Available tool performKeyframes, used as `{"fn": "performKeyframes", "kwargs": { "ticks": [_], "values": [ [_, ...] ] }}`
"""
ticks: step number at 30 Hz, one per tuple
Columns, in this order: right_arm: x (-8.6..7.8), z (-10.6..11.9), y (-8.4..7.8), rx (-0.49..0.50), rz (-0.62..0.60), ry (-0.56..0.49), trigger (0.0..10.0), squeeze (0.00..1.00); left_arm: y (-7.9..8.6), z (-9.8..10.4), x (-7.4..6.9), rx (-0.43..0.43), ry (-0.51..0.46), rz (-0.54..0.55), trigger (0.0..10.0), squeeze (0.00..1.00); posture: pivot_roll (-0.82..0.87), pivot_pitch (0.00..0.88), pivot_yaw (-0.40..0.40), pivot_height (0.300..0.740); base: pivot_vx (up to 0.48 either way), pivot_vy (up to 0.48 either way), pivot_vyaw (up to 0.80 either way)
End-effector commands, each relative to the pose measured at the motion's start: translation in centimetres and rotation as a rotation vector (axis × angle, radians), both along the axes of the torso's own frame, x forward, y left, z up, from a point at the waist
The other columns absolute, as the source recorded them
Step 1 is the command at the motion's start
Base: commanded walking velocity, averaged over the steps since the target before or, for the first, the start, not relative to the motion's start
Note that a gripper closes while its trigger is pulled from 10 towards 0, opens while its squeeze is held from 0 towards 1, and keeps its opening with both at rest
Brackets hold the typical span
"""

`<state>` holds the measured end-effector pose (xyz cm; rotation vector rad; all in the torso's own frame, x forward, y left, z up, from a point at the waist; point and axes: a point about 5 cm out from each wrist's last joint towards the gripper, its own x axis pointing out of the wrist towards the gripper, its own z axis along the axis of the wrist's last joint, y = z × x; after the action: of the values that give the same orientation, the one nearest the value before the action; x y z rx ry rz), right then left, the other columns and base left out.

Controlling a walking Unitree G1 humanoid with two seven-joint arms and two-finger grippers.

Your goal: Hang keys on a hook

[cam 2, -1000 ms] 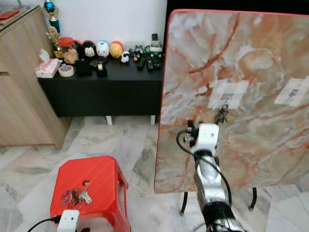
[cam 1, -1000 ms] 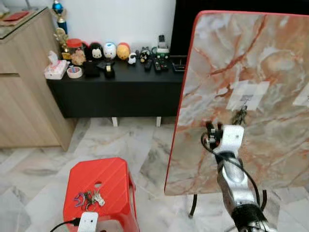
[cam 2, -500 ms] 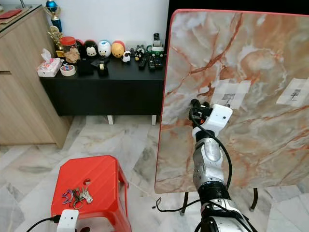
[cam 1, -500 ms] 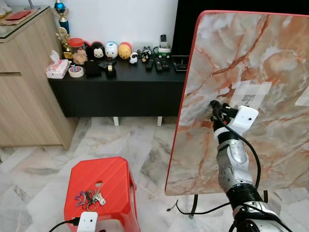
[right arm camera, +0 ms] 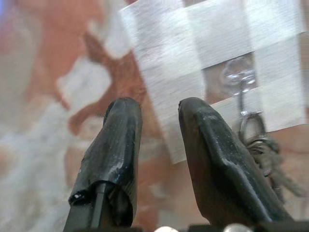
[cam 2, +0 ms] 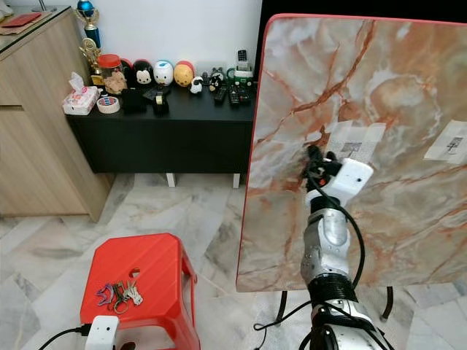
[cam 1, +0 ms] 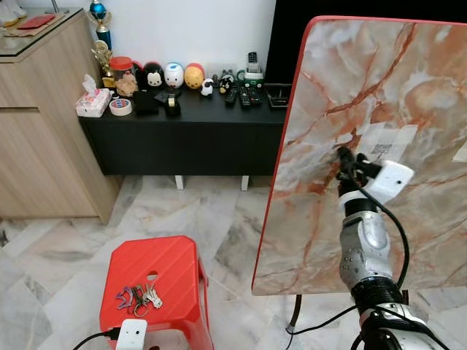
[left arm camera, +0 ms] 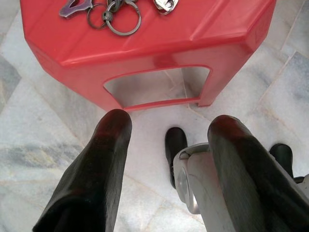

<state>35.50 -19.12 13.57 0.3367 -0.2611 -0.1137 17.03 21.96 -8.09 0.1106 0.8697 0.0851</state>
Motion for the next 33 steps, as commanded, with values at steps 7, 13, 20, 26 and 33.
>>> {"fn": "performKeyframes", "kwargs": {
  "ticks": [7, 13, 20, 26, 33],
  "values": [
    [0.3, 0.8, -0.2, 0.01, -0.008, -0.035, 10.0, 0.0, 0.0, -0.3, -0.7, 0.007, 0.029, -0.006, 10.0, 0.0, 0.01, 0.0, -0.051, 0.74, 0.0, 0.0, 0.0],
    [0.3, 0.3, -0.4, 0.005, -0.003, -0.012, 10.0, 0.0, 0.0, -0.3, -0.7, 0.008, 0.03, -0.006, 10.0, 0.0, 0.01, 0.0, -0.05, 0.74, 0.0, 0.0, 0.0],
    [0.5, 0.4, -0.6, 0.021, -0.001, -0.016, 10.0, 0.0, 0.1, -0.3, -0.7, 0.009, 0.029, -0.007, 10.0, 0.0, 0.01, 0.0, -0.049, 0.74, 0.0, 0.0, 0.0],
    [0.7, 0.3, -0.6, 0.041, 0.006, -0.004, 10.0, 0.0, 0.1, -0.3, -0.6, 0.011, 0.028, -0.01, 10.0, 0.0, 0.02, 0.0, -0.048, 0.74, 0.0, 0.0, 0.0],
    [0.7, 0.0, -0.9, 0.048, 0.006, 0.005, 10.0, 0.0, 0.1, -0.3, -0.6, 0.013, 0.028, -0.011, 10.0, 0.0, 0.02, 0.0, -0.045, 0.74, 0.0, 0.0, 0.0]
  ]
}}
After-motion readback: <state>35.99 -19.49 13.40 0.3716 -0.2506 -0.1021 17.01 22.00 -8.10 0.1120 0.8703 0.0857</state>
